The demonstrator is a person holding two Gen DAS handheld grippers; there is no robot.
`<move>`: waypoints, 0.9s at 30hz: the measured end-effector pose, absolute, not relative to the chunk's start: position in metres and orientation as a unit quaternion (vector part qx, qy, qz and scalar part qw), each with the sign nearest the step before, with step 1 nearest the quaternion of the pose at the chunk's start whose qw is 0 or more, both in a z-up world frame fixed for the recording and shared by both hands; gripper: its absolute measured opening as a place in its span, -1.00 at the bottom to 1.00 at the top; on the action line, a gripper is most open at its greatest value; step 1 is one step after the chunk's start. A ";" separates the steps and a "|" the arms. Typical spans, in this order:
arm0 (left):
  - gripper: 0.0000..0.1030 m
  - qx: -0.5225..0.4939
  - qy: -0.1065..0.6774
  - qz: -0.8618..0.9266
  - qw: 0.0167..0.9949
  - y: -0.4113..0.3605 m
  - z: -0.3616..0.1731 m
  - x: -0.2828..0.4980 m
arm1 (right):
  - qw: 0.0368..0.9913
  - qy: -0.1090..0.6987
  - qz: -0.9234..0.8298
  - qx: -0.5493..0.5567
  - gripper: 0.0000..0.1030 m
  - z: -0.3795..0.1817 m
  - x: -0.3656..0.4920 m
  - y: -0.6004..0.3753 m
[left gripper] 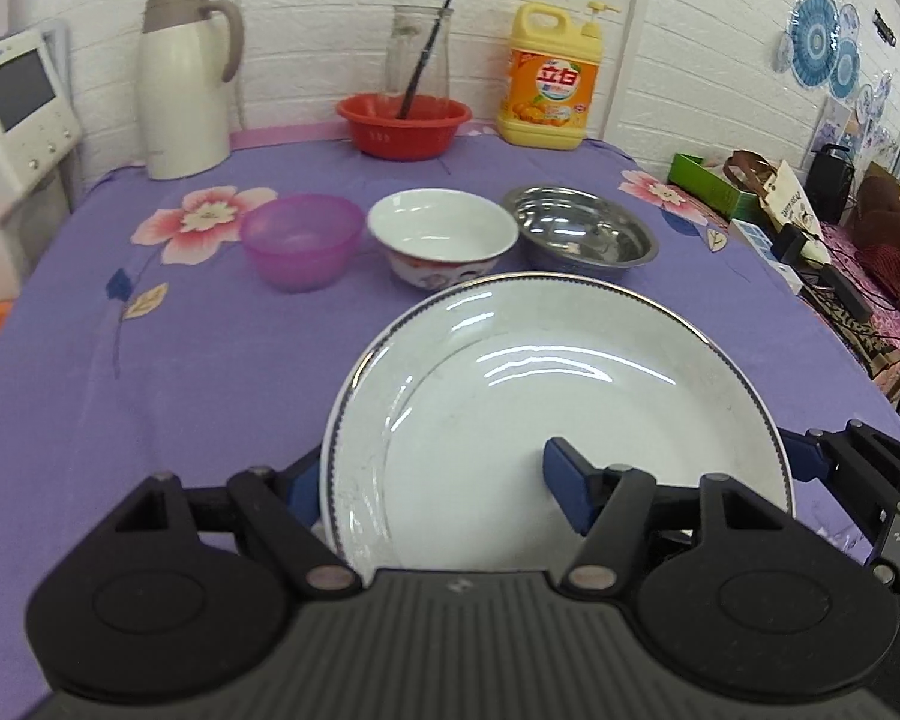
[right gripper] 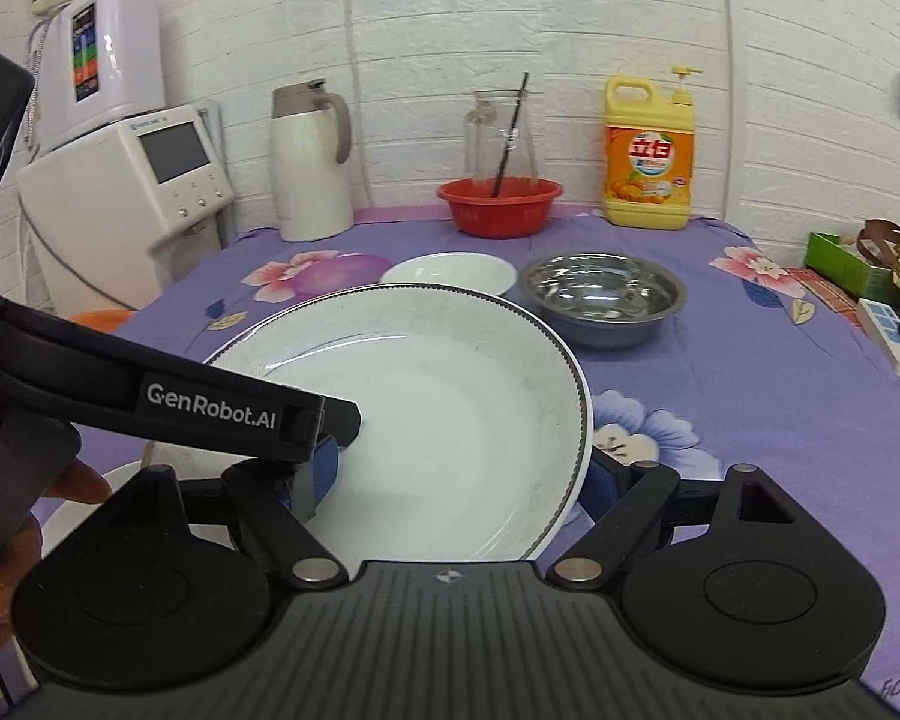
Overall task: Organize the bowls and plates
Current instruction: 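Grip the deep plate rim with the left tool and lift it, then lower the deep plate onto the plate stack and open the left tool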
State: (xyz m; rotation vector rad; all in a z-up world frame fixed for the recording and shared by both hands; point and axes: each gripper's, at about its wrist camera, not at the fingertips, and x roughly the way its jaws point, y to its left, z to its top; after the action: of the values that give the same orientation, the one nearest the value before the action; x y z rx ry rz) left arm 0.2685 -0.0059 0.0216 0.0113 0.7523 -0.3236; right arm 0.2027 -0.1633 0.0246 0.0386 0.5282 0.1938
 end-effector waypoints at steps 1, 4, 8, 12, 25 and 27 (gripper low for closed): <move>0.27 0.001 0.367 -0.148 0.919 0.005 0.020 0.261 | 0.959 0.262 0.108 0.016 1.00 0.024 0.199 -0.154; 0.27 -0.014 0.368 -0.125 0.921 0.034 0.012 0.239 | 0.954 0.267 0.138 0.008 1.00 0.021 0.187 -0.130; 0.27 -0.030 0.375 -0.104 0.921 0.058 -0.002 0.217 | 0.946 0.278 0.165 -0.011 1.00 0.013 0.173 -0.102; 0.26 -0.054 0.376 -0.109 0.919 0.071 -0.015 0.203 | 0.946 0.277 0.163 -0.040 1.00 0.006 0.164 -0.086; 0.68 -0.097 0.361 -0.133 0.918 0.089 -0.015 0.192 | 0.944 0.285 0.168 -0.022 1.00 -0.004 0.162 -0.094; 0.83 -0.113 0.346 -0.143 0.920 0.099 -0.008 0.185 | 0.946 0.278 0.164 -0.017 1.00 -0.001 0.161 -0.100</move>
State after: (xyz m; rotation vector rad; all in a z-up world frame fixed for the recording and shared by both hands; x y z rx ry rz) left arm 0.1854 0.0986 -0.0080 -0.2331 0.7120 -0.2933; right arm 0.1615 -0.0995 -0.0006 -0.0343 0.5658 0.3335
